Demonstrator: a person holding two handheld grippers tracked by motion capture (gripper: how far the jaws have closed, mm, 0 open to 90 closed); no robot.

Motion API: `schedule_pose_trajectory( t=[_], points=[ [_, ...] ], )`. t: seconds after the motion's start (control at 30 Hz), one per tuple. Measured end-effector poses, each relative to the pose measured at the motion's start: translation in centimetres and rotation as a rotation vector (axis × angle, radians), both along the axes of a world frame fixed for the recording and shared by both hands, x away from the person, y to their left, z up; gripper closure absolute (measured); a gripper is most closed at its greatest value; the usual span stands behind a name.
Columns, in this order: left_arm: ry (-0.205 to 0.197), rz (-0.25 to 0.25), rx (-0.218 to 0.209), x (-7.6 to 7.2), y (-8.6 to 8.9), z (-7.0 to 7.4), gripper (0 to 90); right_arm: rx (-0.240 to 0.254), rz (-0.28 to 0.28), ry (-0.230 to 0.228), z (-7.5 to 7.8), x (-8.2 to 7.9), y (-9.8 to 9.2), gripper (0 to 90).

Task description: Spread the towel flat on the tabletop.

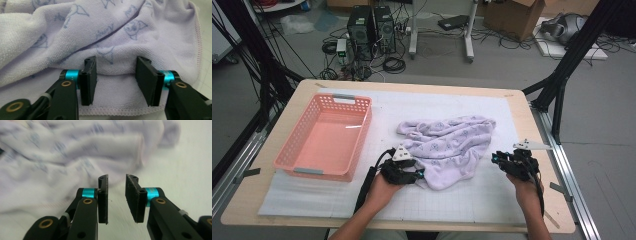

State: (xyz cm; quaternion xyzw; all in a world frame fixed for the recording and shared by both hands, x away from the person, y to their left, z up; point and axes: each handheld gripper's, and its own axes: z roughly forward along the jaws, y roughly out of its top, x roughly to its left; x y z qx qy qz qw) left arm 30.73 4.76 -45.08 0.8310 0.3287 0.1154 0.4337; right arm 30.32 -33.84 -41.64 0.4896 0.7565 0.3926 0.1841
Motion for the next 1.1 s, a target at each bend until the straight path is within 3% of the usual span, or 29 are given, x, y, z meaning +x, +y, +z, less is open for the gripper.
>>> schedule_pose_trajectory(
  t=[0.07, 0.23, 0.33, 0.4, 0.47, 0.53, 0.63, 0.73, 0.83, 0.97, 1.1],
  points=[
    [-0.032, 0.004, 0.032, -0.1, -0.1, 0.0, 62.2, -0.009, 0.007, 0.037, -1.2, 0.3, 0.2, 73.9],
    [-0.035, 0.009, 0.035, 0.0, 0.2, 0.0, 84.4, -0.002, 0.091, 0.104, -2.7, 1.3, 3.0, 72.6],
    [-0.039, 0.002, 0.046, -0.1, 0.3, 0.1, 86.8, 0.022, 0.104, 0.091, -2.7, 1.8, 4.6, 61.3],
    [-0.041, 0.007, 0.039, -0.2, 0.4, 0.1, 87.1, 0.041, 0.092, 0.088, -2.7, 2.3, 5.6, 60.9],
    [-0.043, 0.007, 0.042, -0.3, 0.5, 0.2, 87.3, 0.003, 0.083, 0.095, -2.8, 2.8, 6.9, 63.2],
    [-0.042, 0.006, 0.038, -0.3, 0.5, 0.1, 87.4, -0.044, 0.077, 0.069, -2.8, 2.9, 8.1, 76.8],
    [-0.044, 0.005, 0.036, -0.3, 0.5, 0.1, 87.5, -0.13, 0.097, 0.044, -2.6, 3.0, 8.9, 85.6],
    [-0.038, 0.009, 0.023, -0.3, 1.0, 0.3, 87.6, -0.128, 0.11, 0.068, -2.0, 2.6, 7.6, 86.6],
    [-0.033, 0.018, 0.0, -0.3, 1.6, 0.6, 87.7, -0.172, 0.061, 0.042, -1.1, 1.4, 4.7, 86.6],
    [-0.022, 0.025, -0.019, -0.3, 2.2, 0.8, 87.6, -0.163, 0.0, 0.056, -0.3, -0.2, 0.9, 86.7],
    [-0.02, 0.034, -0.021, -0.5, 2.9, 1.0, 87.6, -0.17, -0.023, 0.053, 0.5, -1.5, -1.1, 86.9]
  ],
)
